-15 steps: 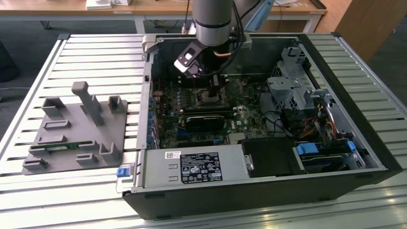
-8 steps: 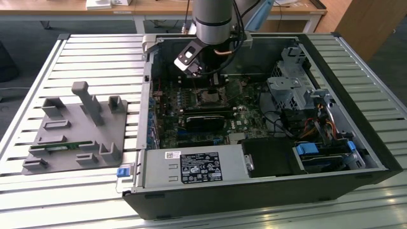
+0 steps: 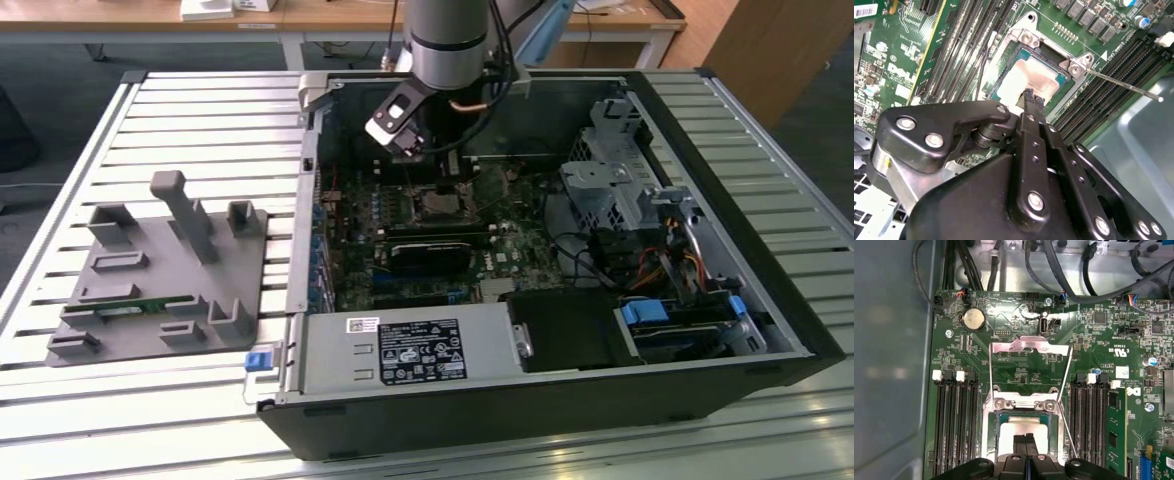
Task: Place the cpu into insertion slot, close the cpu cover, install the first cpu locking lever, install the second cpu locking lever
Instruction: 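Place the cpu into insertion slot, then close the cpu cover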
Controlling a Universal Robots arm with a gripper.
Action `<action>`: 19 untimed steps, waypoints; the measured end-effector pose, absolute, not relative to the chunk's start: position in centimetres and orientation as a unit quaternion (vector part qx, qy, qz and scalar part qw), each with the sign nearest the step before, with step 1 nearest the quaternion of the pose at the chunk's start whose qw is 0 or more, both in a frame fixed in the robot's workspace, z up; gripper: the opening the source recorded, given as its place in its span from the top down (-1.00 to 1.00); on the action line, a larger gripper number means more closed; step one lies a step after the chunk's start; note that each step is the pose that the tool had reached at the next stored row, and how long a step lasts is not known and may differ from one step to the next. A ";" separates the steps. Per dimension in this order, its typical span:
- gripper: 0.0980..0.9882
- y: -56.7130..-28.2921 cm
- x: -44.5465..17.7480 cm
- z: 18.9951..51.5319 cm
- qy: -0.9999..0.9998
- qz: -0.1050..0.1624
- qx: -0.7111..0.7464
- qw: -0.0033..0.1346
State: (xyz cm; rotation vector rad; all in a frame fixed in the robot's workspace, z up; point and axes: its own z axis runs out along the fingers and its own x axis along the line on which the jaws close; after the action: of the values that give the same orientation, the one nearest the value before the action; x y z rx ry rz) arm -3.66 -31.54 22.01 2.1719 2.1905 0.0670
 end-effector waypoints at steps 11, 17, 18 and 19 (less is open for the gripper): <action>0.98 -31.5 -3.6 22.4 0.710 0.021 0.704 0.028; 0.98 -31.5 -3.6 22.7 0.710 0.021 0.704 0.028; 0.98 -31.5 -3.6 22.8 0.710 0.021 0.704 0.028; 0.98 -31.5 -3.6 22.8 0.710 0.021 0.704 0.028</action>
State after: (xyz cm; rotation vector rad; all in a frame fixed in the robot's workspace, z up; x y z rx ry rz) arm -3.61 -31.54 22.81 2.1726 2.1911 0.0658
